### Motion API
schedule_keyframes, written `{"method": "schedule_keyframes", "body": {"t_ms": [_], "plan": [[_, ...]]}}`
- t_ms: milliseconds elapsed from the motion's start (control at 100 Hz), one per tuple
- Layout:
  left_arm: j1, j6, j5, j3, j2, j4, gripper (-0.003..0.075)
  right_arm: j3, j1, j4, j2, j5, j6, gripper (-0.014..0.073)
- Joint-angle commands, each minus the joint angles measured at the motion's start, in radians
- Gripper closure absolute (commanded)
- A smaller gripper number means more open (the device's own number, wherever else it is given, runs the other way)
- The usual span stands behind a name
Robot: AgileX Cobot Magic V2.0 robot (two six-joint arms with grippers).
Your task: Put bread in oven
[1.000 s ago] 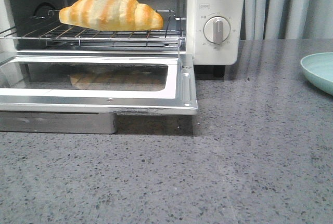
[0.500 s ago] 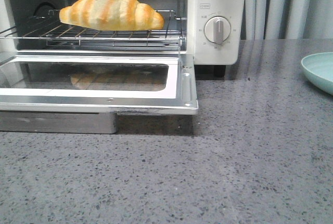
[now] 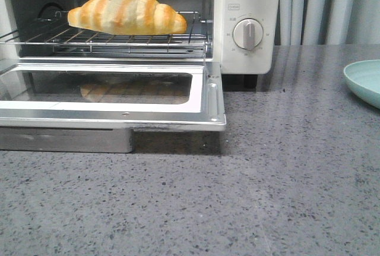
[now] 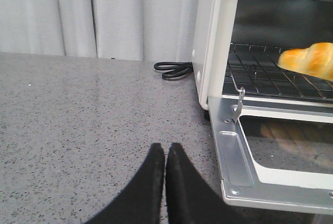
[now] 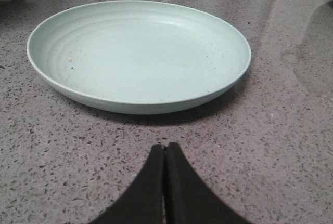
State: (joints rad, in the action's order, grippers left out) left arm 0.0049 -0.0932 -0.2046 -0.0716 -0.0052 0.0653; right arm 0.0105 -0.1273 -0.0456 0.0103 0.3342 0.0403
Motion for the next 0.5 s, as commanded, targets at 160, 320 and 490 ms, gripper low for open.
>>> {"method": "schedule_keyframes", "body": {"t_ms": [160,320,490], "plan": [[0.000,0.003,0.112,0.036,-0.027,-0.065,0.0741,0.013,0.002,0.001,0.020,-0.026,0.004,0.0670],[-0.002,0.116,0.105,0.090,-0.029,-0.124,0.0741,0.013,0.002,0.001,0.020,-0.026,0.004,0.0670],[-0.087,0.116,0.061,0.096,-0.029,-0.141,0.0741,0.013,0.002,0.001,0.020,-0.026,0.004,0.0670]]}}
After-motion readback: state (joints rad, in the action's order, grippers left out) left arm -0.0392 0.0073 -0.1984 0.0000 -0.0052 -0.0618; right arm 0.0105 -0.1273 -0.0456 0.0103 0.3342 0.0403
